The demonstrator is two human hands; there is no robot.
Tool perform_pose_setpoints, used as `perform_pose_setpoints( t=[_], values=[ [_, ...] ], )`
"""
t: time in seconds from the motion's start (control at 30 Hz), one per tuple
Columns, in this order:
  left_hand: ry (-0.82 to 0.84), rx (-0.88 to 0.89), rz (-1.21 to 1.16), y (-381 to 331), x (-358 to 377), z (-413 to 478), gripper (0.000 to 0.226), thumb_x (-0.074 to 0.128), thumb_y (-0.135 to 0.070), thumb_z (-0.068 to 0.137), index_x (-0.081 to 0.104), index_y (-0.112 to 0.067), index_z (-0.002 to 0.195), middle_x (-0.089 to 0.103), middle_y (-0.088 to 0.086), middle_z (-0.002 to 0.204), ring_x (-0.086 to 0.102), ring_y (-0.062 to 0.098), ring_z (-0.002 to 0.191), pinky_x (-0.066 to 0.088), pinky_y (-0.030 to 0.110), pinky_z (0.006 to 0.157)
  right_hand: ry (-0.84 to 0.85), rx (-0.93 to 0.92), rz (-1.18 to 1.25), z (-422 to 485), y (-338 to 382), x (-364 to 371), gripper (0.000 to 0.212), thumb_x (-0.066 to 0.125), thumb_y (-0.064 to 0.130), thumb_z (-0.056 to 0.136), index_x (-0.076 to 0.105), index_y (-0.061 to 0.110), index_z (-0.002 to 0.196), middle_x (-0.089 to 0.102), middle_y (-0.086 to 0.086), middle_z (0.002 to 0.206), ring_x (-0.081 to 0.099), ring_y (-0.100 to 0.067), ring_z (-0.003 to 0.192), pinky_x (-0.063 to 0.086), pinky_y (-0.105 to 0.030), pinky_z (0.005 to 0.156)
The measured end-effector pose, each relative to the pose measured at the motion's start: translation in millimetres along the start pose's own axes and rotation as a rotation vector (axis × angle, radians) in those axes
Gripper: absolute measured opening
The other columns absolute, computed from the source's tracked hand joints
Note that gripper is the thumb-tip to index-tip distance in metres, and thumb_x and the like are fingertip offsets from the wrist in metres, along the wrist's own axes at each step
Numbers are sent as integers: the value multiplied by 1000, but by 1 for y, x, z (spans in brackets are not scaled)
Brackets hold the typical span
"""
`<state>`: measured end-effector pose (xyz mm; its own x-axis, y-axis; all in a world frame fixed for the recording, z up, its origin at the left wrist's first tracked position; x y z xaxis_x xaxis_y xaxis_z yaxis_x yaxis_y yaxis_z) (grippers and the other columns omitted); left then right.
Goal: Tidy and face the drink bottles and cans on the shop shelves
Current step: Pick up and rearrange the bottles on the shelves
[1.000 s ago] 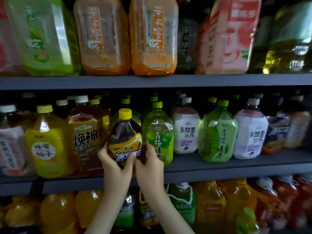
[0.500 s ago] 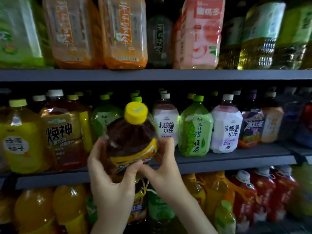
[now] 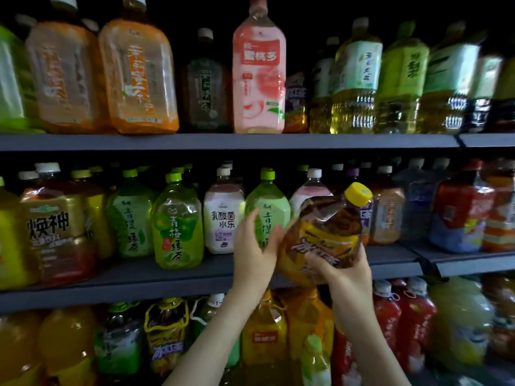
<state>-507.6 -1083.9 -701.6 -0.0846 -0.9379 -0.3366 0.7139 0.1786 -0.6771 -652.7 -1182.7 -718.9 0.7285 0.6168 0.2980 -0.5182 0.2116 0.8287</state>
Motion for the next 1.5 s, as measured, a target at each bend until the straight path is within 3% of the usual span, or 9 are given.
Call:
perform_pose_setpoints(
  t=[0.1, 0.27, 0.43, 0.63, 0.83, 0.93, 1.1, 1.33, 1.5],
  values=[
    [-57, -213, 56, 13, 15, 12, 84, 68, -37, 79, 23, -8, 144, 33, 10, 143, 25, 27, 135, 28, 41, 112, -51, -23, -63, 10, 4, -21, 74, 83, 10, 62, 50, 23, 126, 66, 5, 111, 66, -7, 96, 55, -28, 75],
    [-41, -273, 72, 4, 40, 26, 115, 74, -47, 71, 2, 1, 147, 16, 18, 152, 16, 31, 140, 19, 41, 116, -48, -54, -179, 14, 8, -30, 65, 84, 9, 62, 50, 43, 105, 64, 13, 103, 63, 5, 88, 51, -22, 71],
    [-138, -281, 94, 7, 34, 29, 102, 79, -49, 60, 27, 1, 132, 39, 16, 131, 38, 32, 122, 41, 44, 100, -38, -72, -256, 10, 6, -31, 67, 86, 13, 61, 48, 49, 104, 62, 13, 109, 61, 0, 95, 50, -27, 77],
    [-162, -293, 67, 13, 16, 20, 113, 81, -46, 63, 15, 1, 142, 27, 15, 142, 25, 29, 133, 34, 40, 108, -37, -87, -294, 9, 10, -25, 71, 84, 12, 64, 45, 35, 118, 57, 15, 107, 55, 4, 95, 48, -27, 81],
    [-278, -238, -11, 15, -29, -19, 113, 86, -47, 54, 28, 1, 137, 37, 13, 132, 38, 24, 123, 40, 27, 98, -26, -57, -287, 14, 1, -11, 69, 85, 14, 61, 47, 44, 110, 60, 10, 111, 59, -7, 102, 53, -38, 86],
    [-309, -238, -59, 17, -58, -31, 111, 87, -44, 54, 29, 0, 137, 38, 11, 130, 38, 21, 122, 31, 20, 95, -1, -52, -300, 20, -7, 9, 69, 87, 17, 60, 49, 42, 111, 61, 8, 111, 60, -10, 103, 53, -41, 87],
    [-344, -195, -97, 19, -97, -29, 107, 85, -45, 51, 33, -3, 134, 39, 8, 128, 39, 23, 123, 37, 34, 104, 83, -22, -359, 28, -27, 56, 66, 86, 10, 61, 50, 23, 114, 63, 10, 102, 59, 3, 91, 53, -27, 81],
    [-385, -201, -183, 22, -128, -20, 105, 83, -46, 50, 33, -8, 134, 39, 3, 124, 43, 19, 118, 43, 40, 101, 170, -35, -611, 53, -43, 83, 53, 78, 17, 75, 49, 17, 120, 59, 10, 93, 55, -3, 81, 37, -3, 57],
    [-405, -210, -182, 31, -144, -14, 106, 85, -43, 52, 31, -8, 136, 36, 0, 122, 42, 19, 118, 42, 43, 102, 59, -118, -805, 60, -50, 79, 49, 71, 14, 81, 45, 9, 122, 57, -8, 111, 54, -27, 106, 45, -32, 77]
  ],
)
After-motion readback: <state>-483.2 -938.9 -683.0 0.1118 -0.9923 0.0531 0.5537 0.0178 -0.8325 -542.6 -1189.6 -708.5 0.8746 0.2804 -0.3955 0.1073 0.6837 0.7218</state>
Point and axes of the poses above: each hand's wrist, its own z-axis towards the middle knuckle, its own x-axis out of the palm, y = z × x, the point moved 5 cm from there along z, towards the middle knuckle
